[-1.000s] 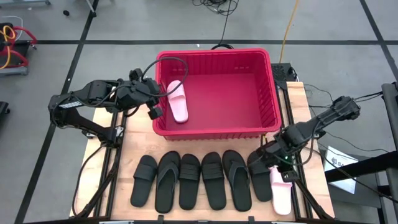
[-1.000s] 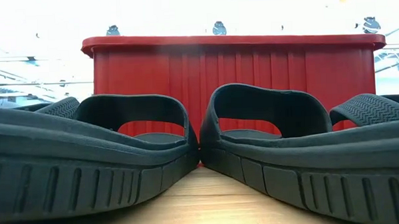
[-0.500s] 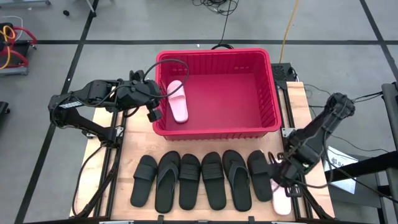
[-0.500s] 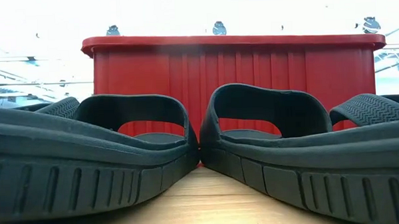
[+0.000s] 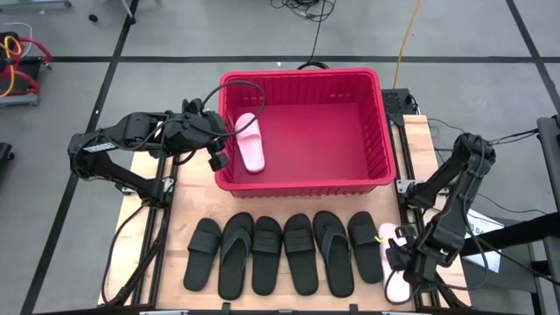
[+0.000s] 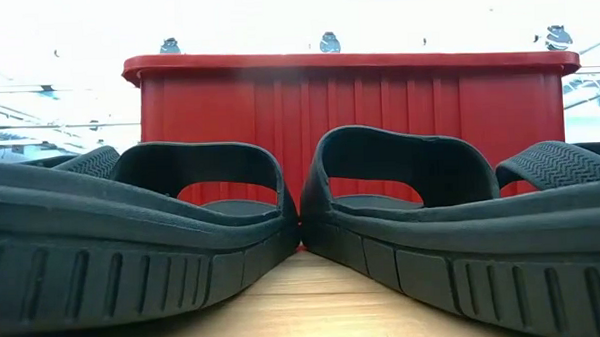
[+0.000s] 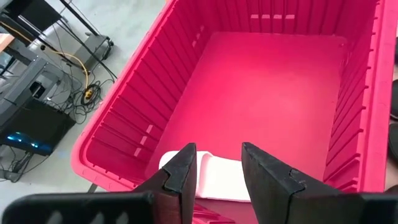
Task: Pick and place slides into bin
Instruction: Put the pink slide into the red bin
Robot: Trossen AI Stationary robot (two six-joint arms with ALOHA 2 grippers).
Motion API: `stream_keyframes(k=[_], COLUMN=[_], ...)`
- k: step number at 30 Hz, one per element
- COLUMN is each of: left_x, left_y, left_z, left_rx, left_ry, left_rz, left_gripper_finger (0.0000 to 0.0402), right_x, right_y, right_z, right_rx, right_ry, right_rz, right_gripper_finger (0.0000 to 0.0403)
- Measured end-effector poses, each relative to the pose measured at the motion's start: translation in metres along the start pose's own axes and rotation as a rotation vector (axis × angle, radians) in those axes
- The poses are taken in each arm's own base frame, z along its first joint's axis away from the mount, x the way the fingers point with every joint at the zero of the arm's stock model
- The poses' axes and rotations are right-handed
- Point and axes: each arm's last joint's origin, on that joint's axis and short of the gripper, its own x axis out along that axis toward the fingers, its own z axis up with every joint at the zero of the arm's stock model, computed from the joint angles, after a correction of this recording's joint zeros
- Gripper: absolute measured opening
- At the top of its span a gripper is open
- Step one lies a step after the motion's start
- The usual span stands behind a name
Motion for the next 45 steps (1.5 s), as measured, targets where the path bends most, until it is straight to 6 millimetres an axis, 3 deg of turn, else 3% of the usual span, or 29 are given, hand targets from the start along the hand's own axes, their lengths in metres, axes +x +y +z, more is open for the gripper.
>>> stream_keyframes(k=[8, 18, 22, 36, 45], left_x=[0.0, 0.0, 0.0, 0.0, 0.0], left_y=[0.0, 0.0, 0.0, 0.0, 0.0], left_z=[0.0, 0.0, 0.0, 0.0, 0.0], left_rx=[-0.008, -0.008, -0.009, -0.005, -0.006], left_ry=[0.0, 0.0, 0.0, 0.0, 0.001], left_rz=[-0.001, -0.001, -0.001, -0.001, -0.001], left_gripper_finger=[0.0124, 0.0124, 0.0124, 0.0124, 0.0124], right_x=[0.008, 0.033, 0.038, 0.056, 0.065], right_y=[0.001, -0.016, -0.024, -0.038, -0.05], right_z=[0.003, 0.0, 0.002, 0.007, 0.001], right_rx=[-0.007, 0.039, 0.072, 0.122, 0.285], right_ry=[0.007, 0.048, 0.058, 0.039, 0.068], right_rz=[-0.017, -0.074, -0.097, -0.086, -0.153], right_gripper_finger=[0.0015, 0.0123, 0.0148, 0.0129, 0.01])
